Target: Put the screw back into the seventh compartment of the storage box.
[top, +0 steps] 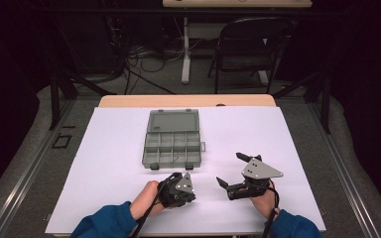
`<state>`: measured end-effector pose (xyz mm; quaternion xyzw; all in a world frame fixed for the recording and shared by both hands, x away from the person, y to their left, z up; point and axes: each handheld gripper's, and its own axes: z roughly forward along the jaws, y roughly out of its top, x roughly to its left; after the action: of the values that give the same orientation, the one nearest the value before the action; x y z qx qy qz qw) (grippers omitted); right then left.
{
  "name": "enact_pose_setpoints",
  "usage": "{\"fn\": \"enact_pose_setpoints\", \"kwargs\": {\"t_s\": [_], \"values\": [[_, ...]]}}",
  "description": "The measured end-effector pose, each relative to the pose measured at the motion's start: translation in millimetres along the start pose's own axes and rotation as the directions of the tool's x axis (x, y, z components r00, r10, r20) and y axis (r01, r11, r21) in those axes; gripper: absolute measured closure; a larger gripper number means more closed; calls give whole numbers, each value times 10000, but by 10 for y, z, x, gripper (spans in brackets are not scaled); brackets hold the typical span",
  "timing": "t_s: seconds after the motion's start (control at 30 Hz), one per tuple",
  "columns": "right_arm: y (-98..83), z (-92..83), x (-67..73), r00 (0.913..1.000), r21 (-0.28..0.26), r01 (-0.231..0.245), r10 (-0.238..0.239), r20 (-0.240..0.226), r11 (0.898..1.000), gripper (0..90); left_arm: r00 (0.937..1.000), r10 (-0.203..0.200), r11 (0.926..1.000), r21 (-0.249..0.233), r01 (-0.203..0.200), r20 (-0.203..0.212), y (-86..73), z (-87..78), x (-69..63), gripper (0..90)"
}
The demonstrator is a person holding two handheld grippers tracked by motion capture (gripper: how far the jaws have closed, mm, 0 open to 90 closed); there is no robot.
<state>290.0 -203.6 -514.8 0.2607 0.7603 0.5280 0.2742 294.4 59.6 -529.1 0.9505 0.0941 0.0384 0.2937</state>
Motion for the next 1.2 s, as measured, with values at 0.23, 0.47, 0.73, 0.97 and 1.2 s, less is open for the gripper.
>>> {"fn": "enact_pose_setpoints", "kwargs": {"t_s": [0.23,0.47,0.73,0.97,1.2], "values": [[19,-24,19,9998,142,150,-149,-115,9998,0,9998,-30,9999,-110,27,-194,-5,-55,26,876],[6,-13,3,9999,160,144,-143,-68,9998,0,9991,-68,9997,-233,58,-415,-30,-151,91,876],[7,-14,2,9998,167,172,-170,-115,9997,0,9975,-167,9991,-400,139,-690,-39,-208,132,876],[-4,-9,-13,9999,206,95,-95,-33,9997,0,9960,-297,9986,-465,258,-840,-61,-242,179,875],[1,-11,-8,9999,152,117,-116,-15,9998,0,9944,-339,9981,-540,286,-999,-62,-296,210,876]]}}
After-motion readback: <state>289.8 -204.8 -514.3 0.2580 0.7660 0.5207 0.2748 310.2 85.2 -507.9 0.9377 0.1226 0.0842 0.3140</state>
